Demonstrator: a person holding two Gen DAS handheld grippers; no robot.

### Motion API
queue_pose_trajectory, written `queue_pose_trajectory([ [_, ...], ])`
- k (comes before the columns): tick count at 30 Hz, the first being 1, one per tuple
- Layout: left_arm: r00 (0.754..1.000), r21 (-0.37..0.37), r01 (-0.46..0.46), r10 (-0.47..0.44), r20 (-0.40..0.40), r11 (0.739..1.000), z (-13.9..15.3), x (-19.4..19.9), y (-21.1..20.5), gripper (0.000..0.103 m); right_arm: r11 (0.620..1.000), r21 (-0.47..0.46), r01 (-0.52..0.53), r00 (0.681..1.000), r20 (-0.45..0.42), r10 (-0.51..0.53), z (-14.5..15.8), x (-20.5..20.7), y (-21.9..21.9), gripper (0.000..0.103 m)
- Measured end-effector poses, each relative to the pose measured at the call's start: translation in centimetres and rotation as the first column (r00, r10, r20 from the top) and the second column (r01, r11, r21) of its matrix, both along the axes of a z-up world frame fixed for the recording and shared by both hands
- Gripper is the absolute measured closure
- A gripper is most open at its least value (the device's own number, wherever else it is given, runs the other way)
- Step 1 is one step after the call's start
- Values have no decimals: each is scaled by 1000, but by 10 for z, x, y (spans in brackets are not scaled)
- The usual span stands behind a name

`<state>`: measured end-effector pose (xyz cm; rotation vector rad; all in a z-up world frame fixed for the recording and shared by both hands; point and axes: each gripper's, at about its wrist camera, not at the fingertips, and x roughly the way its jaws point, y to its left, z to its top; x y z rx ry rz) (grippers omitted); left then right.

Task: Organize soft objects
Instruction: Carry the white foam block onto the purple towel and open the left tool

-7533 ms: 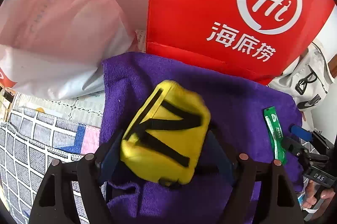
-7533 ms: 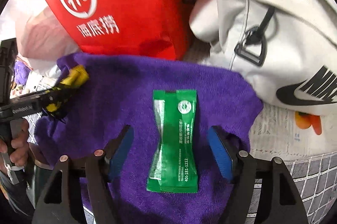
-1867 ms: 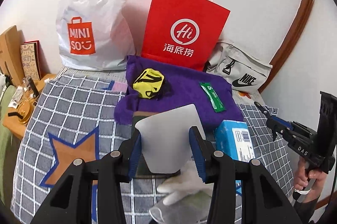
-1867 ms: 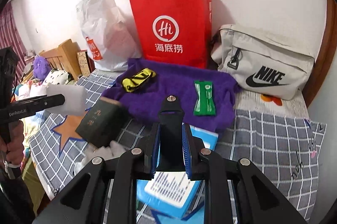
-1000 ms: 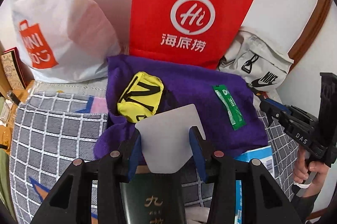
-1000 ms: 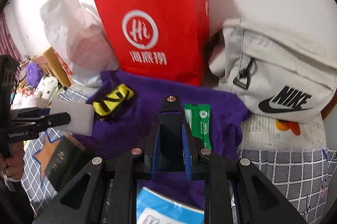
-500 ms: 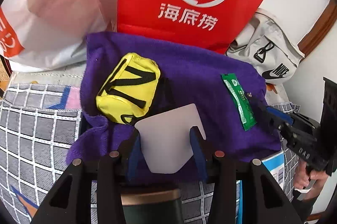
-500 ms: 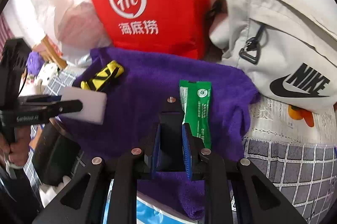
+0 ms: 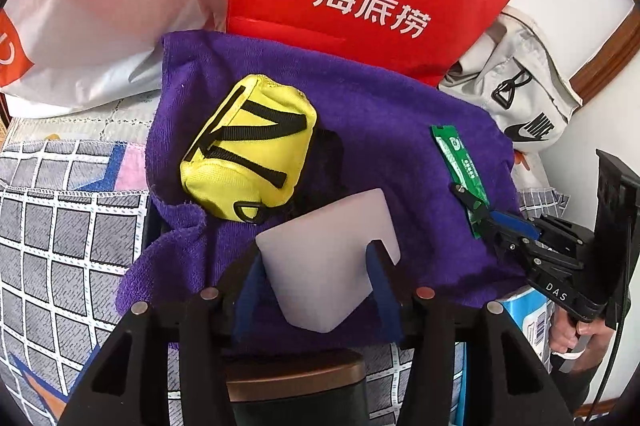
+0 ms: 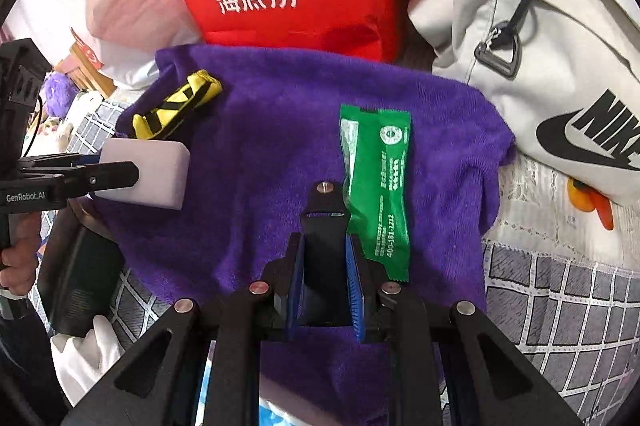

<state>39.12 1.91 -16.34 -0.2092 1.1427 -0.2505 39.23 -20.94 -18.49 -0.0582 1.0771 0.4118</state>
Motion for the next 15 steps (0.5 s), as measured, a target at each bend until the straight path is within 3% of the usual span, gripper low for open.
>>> queue_pose_trajectory([
  [5, 1000, 23, -14, 14, -3, 1000, 1, 1, 0, 42, 1000, -17, -27, 1000, 11, 27, 1, -2, 7, 81],
  [7, 999, 22, -29, 30, -18, 999, 2, 1, 2, 42, 999, -24, -44, 999, 11, 44, 2, -4, 11, 70],
  [9, 999, 4, -25, 25, -21, 1000, 4, -2, 3, 32, 998, -48, -50, 998, 38, 51, 5, -8, 17, 60],
  [11, 1000, -3, -28, 28, -9, 1000, 8, -7, 5, 28, 998, -48, -44, 997, 53, 47, 11, -11, 17, 57],
  [15, 999, 22, -50, 50, 9, 998, 18, -20, 12, 28, 1000, -9, -19, 996, 87, 20, 28, -17, 12, 52],
])
